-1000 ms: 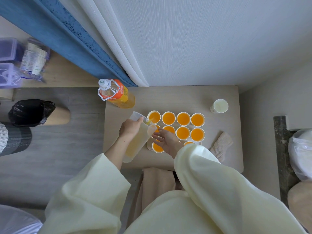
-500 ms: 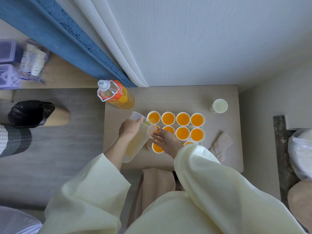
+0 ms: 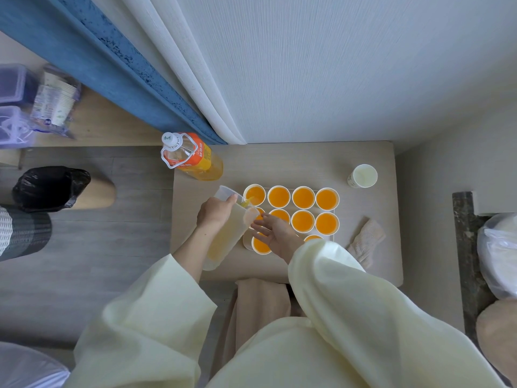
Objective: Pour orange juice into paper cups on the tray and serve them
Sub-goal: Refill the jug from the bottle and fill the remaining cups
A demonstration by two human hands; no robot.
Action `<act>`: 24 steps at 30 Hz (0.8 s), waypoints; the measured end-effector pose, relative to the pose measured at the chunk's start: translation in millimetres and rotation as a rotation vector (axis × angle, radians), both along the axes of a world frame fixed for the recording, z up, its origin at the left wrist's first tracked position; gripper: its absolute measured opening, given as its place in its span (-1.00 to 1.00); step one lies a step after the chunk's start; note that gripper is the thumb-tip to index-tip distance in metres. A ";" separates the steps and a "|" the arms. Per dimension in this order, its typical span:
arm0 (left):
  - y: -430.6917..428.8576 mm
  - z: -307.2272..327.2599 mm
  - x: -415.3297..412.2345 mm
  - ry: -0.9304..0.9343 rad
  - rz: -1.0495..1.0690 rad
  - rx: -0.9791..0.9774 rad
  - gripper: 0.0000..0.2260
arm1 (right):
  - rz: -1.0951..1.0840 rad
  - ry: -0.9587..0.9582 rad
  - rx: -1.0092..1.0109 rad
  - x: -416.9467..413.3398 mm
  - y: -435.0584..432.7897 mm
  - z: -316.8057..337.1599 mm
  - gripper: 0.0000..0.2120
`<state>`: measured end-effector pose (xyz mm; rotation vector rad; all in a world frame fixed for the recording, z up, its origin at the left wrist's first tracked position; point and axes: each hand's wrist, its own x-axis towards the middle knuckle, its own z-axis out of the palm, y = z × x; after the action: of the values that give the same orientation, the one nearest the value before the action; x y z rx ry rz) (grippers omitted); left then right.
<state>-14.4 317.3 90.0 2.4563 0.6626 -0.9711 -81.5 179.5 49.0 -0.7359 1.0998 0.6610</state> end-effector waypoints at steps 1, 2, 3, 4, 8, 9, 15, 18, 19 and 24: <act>-0.3 0.1 0.2 0.000 0.000 -0.001 -0.45 | 0.002 0.002 -0.002 0.3 0.2 -0.3 -0.64; -0.7 0.3 0.2 -0.001 0.001 -0.001 -0.45 | 0.003 0.004 -0.004 0.7 0.3 -0.3 -0.64; -0.8 0.3 0.0 -0.001 0.004 0.000 -0.45 | 0.002 0.005 -0.007 1.0 0.3 -0.6 -0.65; -0.8 0.1 -0.3 -0.001 0.008 0.001 -0.45 | 0.000 0.008 -0.008 1.3 0.3 -0.8 -0.66; -0.2 1.0 -0.7 -0.005 0.007 0.004 -0.45 | -0.007 0.011 -0.002 1.7 0.5 -0.7 -0.69; -0.4 1.4 -0.6 -0.008 0.006 0.005 -0.46 | -0.012 0.009 0.001 1.3 0.7 -1.1 -0.69; -0.7 3.5 -1.0 -0.016 0.006 0.009 -0.47 | -0.024 0.007 0.009 1.1 0.8 -1.6 -0.69; 0.0 3.4 -1.7 -0.014 0.010 0.007 -0.47 | -0.022 0.009 0.006 1.1 1.2 -0.9 -0.68; 0.1 3.4 -1.7 -0.013 0.012 0.005 -0.47 | -0.022 0.008 0.005 0.9 1.2 -0.9 -0.67; 0.7 3.5 -2.4 -0.014 0.025 -0.003 -0.46 | -0.033 -0.007 0.006 0.1 1.6 -0.6 -0.66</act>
<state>-16.9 317.9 93.5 2.4443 0.6854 -0.9436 -81.4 181.1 48.5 -0.7128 1.1008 0.6328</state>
